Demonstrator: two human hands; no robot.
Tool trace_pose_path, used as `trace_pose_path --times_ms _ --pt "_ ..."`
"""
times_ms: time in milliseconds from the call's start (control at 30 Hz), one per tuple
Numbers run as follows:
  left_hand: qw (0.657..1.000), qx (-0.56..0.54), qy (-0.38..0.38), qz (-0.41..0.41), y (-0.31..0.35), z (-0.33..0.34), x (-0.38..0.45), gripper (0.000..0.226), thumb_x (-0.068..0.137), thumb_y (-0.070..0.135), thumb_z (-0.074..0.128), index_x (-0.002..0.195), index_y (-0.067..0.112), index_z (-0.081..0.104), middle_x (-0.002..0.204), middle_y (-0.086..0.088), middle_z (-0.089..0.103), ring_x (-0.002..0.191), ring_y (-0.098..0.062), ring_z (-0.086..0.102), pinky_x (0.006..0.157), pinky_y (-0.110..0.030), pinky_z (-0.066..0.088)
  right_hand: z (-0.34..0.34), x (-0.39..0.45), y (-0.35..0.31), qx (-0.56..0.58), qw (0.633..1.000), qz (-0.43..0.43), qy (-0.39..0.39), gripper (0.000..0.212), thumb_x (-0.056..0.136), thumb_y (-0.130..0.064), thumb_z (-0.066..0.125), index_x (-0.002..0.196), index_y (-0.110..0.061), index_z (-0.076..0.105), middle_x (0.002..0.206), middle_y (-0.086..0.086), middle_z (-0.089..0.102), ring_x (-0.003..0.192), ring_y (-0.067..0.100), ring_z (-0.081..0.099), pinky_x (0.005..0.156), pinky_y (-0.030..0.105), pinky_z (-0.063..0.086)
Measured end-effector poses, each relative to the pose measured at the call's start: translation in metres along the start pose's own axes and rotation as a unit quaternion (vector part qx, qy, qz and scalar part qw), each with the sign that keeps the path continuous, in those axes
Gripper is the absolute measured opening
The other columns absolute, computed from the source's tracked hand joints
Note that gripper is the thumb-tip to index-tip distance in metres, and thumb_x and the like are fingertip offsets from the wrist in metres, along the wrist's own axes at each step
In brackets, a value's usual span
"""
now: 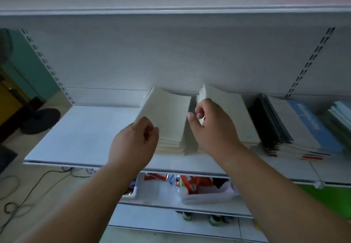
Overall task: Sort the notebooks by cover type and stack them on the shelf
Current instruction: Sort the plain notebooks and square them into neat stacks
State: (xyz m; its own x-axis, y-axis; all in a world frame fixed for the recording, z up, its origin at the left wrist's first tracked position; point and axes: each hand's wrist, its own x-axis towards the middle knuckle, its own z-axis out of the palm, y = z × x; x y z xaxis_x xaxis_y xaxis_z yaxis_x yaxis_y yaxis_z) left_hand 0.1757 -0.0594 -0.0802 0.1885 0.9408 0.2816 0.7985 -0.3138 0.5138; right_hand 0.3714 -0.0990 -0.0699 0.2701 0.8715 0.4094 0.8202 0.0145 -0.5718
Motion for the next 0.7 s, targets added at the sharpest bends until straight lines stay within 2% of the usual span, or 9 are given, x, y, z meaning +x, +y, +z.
trace_pose_path --times_ms 100,200,233,300,433,500,567,633,700 --pt "1.0 -0.003 0.006 -0.007 -0.03 -0.017 0.007 0.019 0.095 0.033 0.055 0.079 0.023 0.052 0.066 0.008 0.054 0.062 -0.007 0.049 0.051 -0.025 0.03 0.026 -0.003 -0.024 0.028 0.999 0.033 -0.031 0.019 0.095 -0.039 0.055 0.093 -0.022 0.048 0.082 -0.01 0.051 0.067 0.003 0.046 0.058 0.018 0.033" --pt "0.999 -0.023 0.026 -0.016 -0.05 -0.018 0.021 0.015 0.095 0.03 0.056 0.082 0.023 0.054 0.075 0.011 0.055 0.066 -0.006 0.052 0.054 -0.023 0.033 0.053 -0.002 -0.033 0.068 0.994 0.076 -0.038 0.018 0.095 -0.037 0.057 0.103 -0.022 0.05 0.098 -0.01 0.052 0.083 0.006 0.051 0.07 0.016 0.039" --pt "0.999 -0.038 0.033 -0.021 -0.056 -0.015 0.026 0.012 0.094 0.028 0.057 0.084 0.022 0.056 0.08 0.012 0.055 0.068 -0.007 0.053 0.055 -0.024 0.034 0.061 -0.001 -0.033 0.074 0.992 0.091 -0.039 0.023 0.095 -0.036 0.058 0.112 -0.02 0.052 0.108 -0.007 0.053 0.095 0.01 0.053 0.078 0.019 0.042" --pt "0.996 -0.072 0.039 -0.035 -0.065 -0.006 0.034 0.006 0.093 0.027 0.06 0.093 0.021 0.058 0.095 0.011 0.055 0.074 -0.012 0.054 0.062 -0.028 0.036 0.073 0.003 -0.03 0.055 0.991 0.117 -0.045 0.039 0.096 -0.035 0.058 0.129 -0.015 0.05 0.127 0.001 0.051 0.117 0.016 0.05 0.09 0.022 0.037" --pt "0.983 -0.163 -0.006 -0.087 -0.078 0.015 0.049 0.026 0.095 0.03 0.061 0.119 0.02 0.055 0.119 0.009 0.052 0.098 -0.011 0.057 0.079 -0.027 0.041 0.092 0.014 -0.021 0.021 0.977 0.205 -0.054 0.064 0.095 -0.043 0.058 0.147 -0.012 0.037 0.147 0.006 0.042 0.134 0.023 0.039 0.104 0.03 0.032" --pt "0.948 -0.273 -0.066 -0.149 -0.081 0.023 0.059 0.036 0.096 0.03 0.062 0.129 0.022 0.052 0.13 0.007 0.053 0.111 -0.013 0.058 0.087 -0.03 0.045 0.101 0.019 -0.014 0.045 0.964 0.25 -0.079 0.071 0.093 -0.047 0.058 0.15 -0.014 0.032 0.15 0.006 0.04 0.136 0.024 0.04 0.111 0.038 0.035" --pt "0.872 -0.412 -0.141 -0.224 -0.083 0.028 0.067 0.049 0.094 0.026 0.066 0.139 0.022 0.049 0.136 0.003 0.054 0.117 -0.018 0.056 0.091 -0.031 0.042 0.107 0.019 -0.005 0.102 0.939 0.308 -0.114 0.067 0.091 -0.051 0.059 0.145 -0.017 0.037 0.144 0.003 0.048 0.129 0.024 0.048 0.106 0.041 0.041" --pt "0.8 -0.5 -0.198 -0.265 -0.088 0.034 0.072 0.066 0.084 0.024 0.074 0.144 0.022 0.047 0.132 -0.001 0.062 0.111 -0.019 0.061 0.092 -0.032 0.042 0.109 0.014 0.002 0.188 0.904 0.363 -0.126 0.054 0.089 -0.053 0.061 0.131 -0.022 0.048 0.125 -0.002 0.059 0.114 0.022 0.056 0.093 0.037 0.045" --pt "0.766 -0.547 -0.232 -0.246 -0.092 0.041 0.073 0.066 0.077 0.025 0.068 0.141 0.023 0.051 0.121 -0.003 0.069 0.105 -0.019 0.064 0.092 -0.033 0.045 0.113 0.009 0.006 0.241 0.885 0.38 -0.123 0.048 0.088 -0.055 0.061 0.125 -0.025 0.052 0.116 -0.006 0.061 0.108 0.019 0.057 0.089 0.036 0.045"
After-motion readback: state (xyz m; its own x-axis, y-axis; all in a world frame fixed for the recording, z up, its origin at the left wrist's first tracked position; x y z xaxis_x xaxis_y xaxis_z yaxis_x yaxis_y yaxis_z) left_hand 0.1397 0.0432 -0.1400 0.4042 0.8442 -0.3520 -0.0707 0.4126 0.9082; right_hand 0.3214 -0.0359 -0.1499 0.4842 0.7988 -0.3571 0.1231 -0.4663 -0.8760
